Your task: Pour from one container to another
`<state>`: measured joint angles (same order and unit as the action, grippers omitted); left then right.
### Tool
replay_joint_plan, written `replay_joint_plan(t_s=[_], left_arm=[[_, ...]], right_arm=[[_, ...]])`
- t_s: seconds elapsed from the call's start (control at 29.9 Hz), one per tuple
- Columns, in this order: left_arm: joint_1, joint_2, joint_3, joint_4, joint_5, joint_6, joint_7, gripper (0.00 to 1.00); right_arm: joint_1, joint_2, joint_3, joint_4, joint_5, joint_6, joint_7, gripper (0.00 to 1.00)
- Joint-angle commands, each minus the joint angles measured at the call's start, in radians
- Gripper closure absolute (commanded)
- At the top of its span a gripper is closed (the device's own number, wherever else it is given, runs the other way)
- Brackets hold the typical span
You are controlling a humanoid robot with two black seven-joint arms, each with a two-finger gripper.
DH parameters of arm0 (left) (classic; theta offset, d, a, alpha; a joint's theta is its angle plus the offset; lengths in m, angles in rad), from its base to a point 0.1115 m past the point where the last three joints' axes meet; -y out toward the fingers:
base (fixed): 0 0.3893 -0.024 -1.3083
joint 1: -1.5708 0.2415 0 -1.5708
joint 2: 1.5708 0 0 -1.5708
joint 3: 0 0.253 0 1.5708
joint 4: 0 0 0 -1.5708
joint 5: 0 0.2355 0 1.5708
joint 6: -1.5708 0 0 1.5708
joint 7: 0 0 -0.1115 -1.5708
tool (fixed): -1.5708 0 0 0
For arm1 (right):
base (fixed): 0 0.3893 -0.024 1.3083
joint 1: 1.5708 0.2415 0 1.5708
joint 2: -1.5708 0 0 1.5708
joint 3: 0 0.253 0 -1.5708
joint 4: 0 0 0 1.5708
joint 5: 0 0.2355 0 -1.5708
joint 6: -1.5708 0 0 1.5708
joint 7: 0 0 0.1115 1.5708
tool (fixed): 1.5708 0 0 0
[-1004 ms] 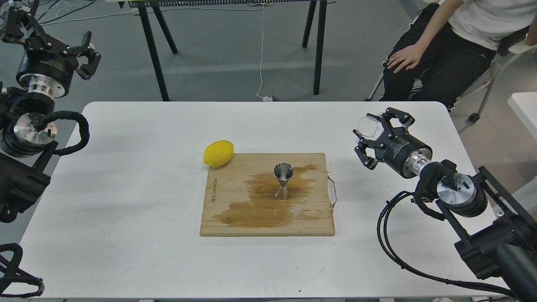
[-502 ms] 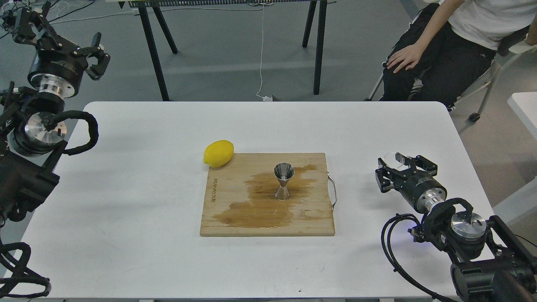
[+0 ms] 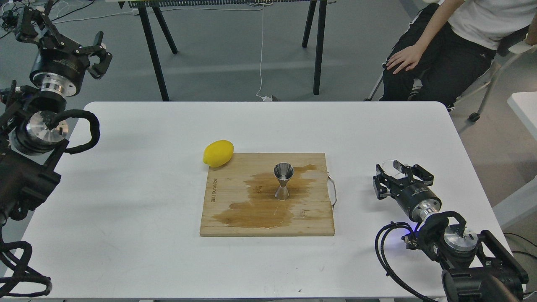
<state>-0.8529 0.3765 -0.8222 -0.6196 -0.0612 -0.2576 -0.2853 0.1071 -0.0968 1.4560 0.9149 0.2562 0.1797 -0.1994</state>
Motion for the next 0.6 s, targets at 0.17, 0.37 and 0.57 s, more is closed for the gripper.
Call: replay_joint_plan(t_s=[0.17, 0.37, 0.57], left_arm=[[-0.002, -0.001, 0.0, 0.0, 0.0, 0.0, 0.002, 0.0], [-0.003, -0.001, 0.0, 0.0, 0.0, 0.0, 0.002, 0.0], [-0.003, -0.001, 0.0, -0.002, 0.0, 0.0, 0.002, 0.0]], right_arm=[[0.003, 0.0, 0.0, -0.047, 0.0, 0.038, 0.0, 0.42], [0.014, -0.003, 0.0, -0.057, 0.0, 0.052, -0.002, 0.42], [0.02, -0.014, -0.002, -0.05, 0.0, 0.053, -0.002, 0.4]])
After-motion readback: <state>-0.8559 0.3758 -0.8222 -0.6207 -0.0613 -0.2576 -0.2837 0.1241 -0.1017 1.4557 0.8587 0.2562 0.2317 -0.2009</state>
